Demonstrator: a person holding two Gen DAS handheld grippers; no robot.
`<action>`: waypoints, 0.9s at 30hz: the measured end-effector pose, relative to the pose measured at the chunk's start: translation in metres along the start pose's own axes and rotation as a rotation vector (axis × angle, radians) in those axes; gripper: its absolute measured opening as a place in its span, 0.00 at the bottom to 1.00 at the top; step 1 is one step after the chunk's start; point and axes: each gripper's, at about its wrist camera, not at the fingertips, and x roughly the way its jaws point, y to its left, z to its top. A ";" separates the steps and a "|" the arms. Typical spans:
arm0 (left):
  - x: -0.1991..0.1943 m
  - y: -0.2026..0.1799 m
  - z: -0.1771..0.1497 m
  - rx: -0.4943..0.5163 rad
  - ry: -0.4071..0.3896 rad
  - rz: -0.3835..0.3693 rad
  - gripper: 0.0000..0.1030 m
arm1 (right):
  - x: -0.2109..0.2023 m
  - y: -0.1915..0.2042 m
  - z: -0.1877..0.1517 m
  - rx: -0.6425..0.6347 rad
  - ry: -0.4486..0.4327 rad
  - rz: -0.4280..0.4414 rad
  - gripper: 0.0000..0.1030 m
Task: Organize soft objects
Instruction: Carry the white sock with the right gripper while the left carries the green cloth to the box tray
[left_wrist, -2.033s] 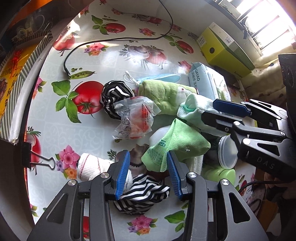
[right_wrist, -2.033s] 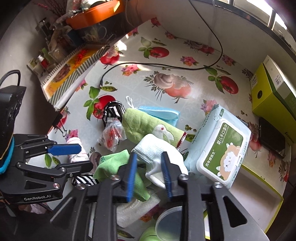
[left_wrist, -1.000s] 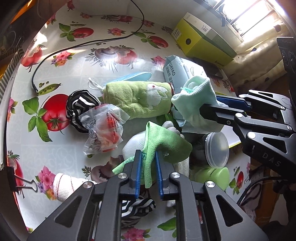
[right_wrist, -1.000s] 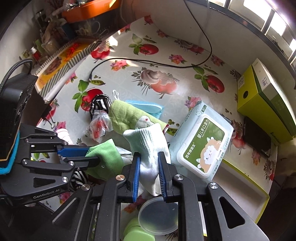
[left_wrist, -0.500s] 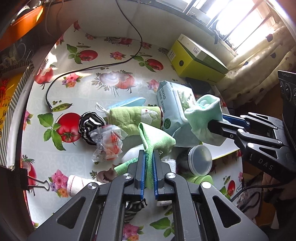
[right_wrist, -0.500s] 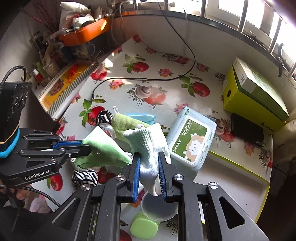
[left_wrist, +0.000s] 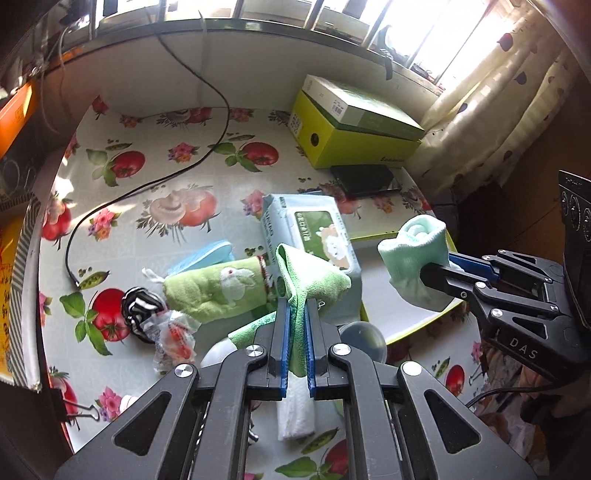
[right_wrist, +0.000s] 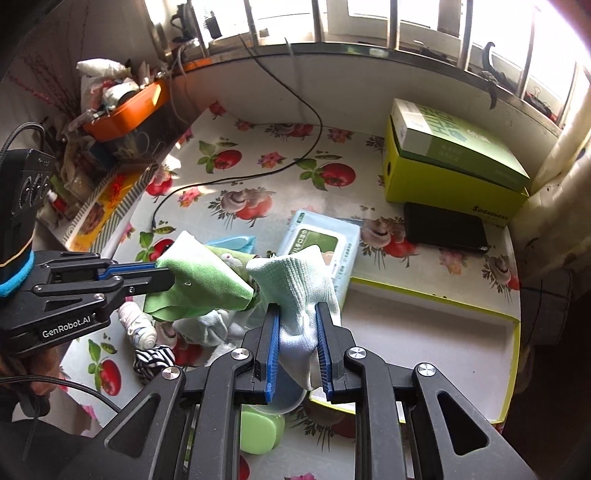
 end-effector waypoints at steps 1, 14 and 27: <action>0.002 -0.006 0.004 0.014 0.001 -0.003 0.07 | -0.002 -0.006 -0.002 0.015 -0.005 -0.004 0.17; 0.042 -0.084 0.040 0.174 0.058 -0.065 0.07 | -0.010 -0.083 -0.031 0.195 -0.024 -0.061 0.17; 0.115 -0.126 0.055 0.214 0.191 -0.105 0.07 | 0.009 -0.132 -0.064 0.341 0.020 -0.063 0.17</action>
